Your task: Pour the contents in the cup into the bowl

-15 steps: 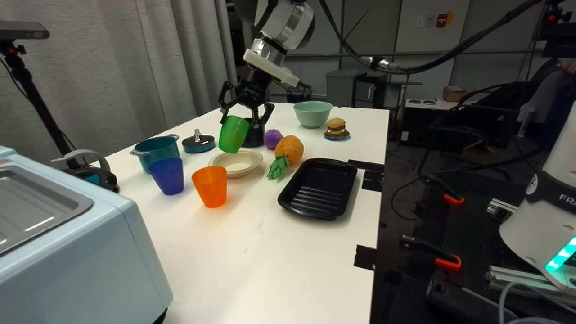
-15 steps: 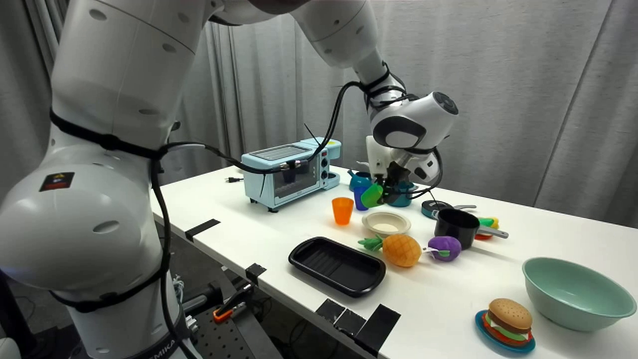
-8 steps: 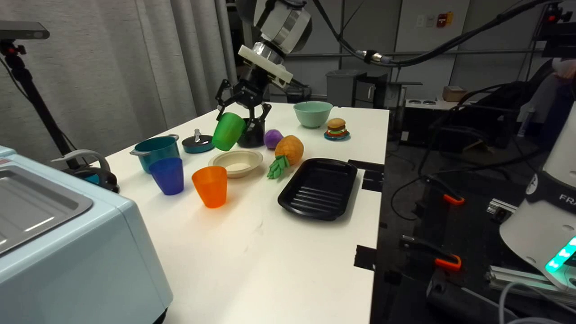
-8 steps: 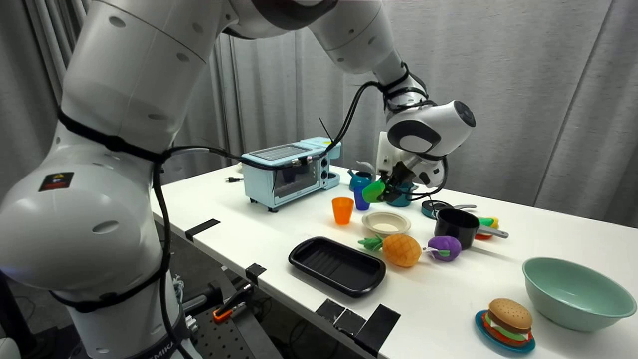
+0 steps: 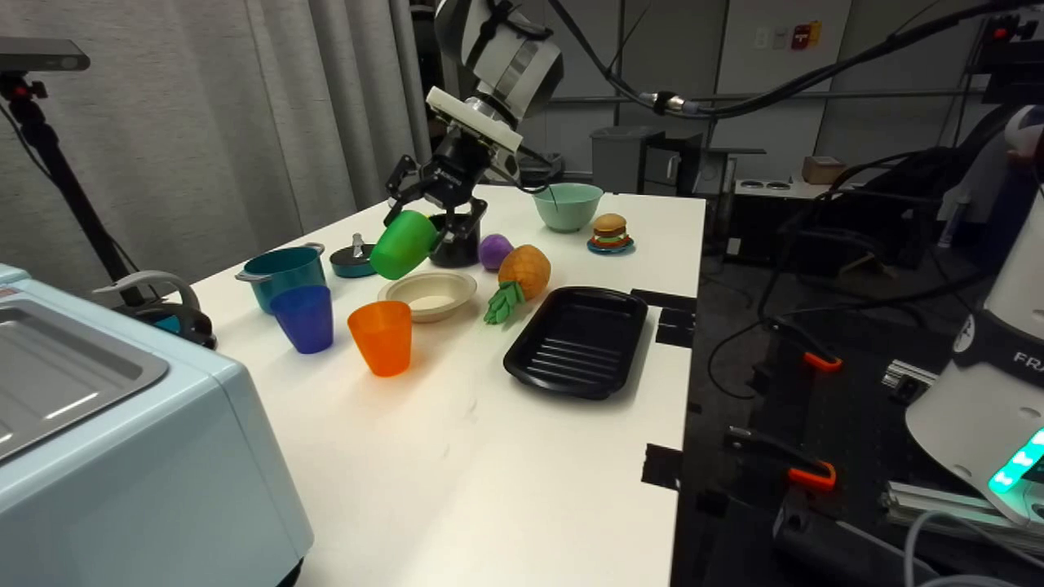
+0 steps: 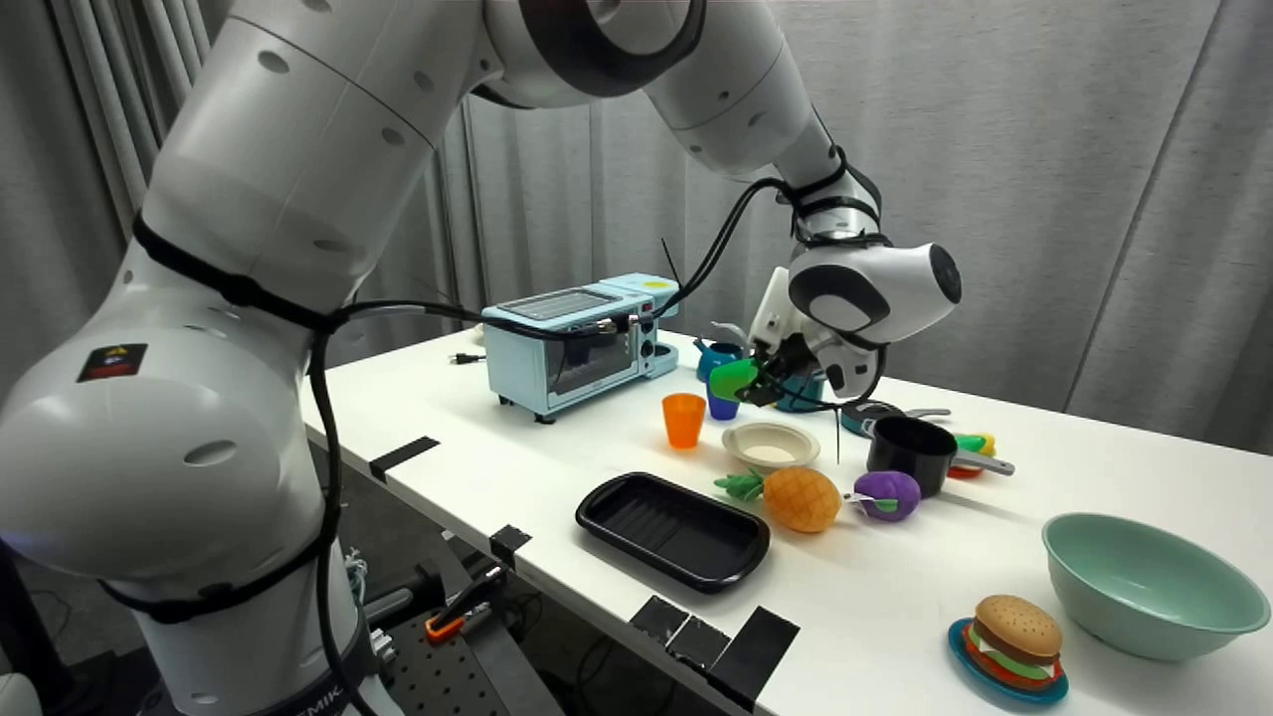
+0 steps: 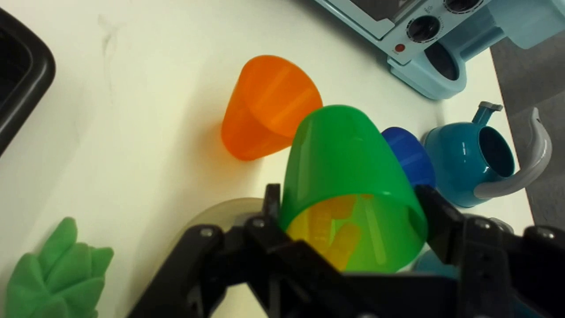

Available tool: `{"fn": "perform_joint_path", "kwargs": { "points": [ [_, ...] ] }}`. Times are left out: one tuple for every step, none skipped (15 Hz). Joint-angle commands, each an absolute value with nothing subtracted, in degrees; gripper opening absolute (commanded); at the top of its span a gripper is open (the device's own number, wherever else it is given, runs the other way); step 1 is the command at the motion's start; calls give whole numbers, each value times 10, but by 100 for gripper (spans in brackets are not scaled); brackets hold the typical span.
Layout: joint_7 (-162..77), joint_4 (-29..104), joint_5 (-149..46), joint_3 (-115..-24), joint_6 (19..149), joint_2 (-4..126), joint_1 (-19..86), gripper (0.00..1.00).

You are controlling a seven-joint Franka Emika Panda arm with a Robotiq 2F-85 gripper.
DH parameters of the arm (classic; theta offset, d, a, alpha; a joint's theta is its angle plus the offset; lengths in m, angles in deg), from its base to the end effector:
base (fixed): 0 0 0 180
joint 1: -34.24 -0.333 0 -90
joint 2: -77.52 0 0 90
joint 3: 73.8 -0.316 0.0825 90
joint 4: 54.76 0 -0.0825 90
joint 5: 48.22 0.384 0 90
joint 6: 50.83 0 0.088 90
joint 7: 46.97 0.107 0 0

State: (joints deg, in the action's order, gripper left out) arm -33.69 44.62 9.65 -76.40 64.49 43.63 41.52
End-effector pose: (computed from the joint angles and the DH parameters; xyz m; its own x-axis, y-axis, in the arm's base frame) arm 0.6527 -0.0059 0.2390 0.6156 -0.5168 -0.5950 -0.7863 -0.3530 -0.5070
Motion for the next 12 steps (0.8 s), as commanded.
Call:
{"fn": "perform_joint_path", "kwargs": {
  "points": [
    [-311,409,137,-751,595,410,423,50],
    [-306,403,149,-748,586,405,427,50],
    [-299,397,163,-746,574,400,432,50],
    [-294,393,177,-744,565,396,435,50],
    [-287,390,188,-740,560,393,436,50],
    [-284,387,198,-737,554,388,438,50],
    [-281,387,209,-735,553,385,438,50],
    [-276,385,219,-733,549,380,439,50],
    [-272,385,227,-731,548,377,438,50],
    [-267,384,235,-731,545,373,438,50],
    [-263,385,241,-730,546,369,436,50],
    [-260,384,245,-729,548,366,434,50]
  ]
}}
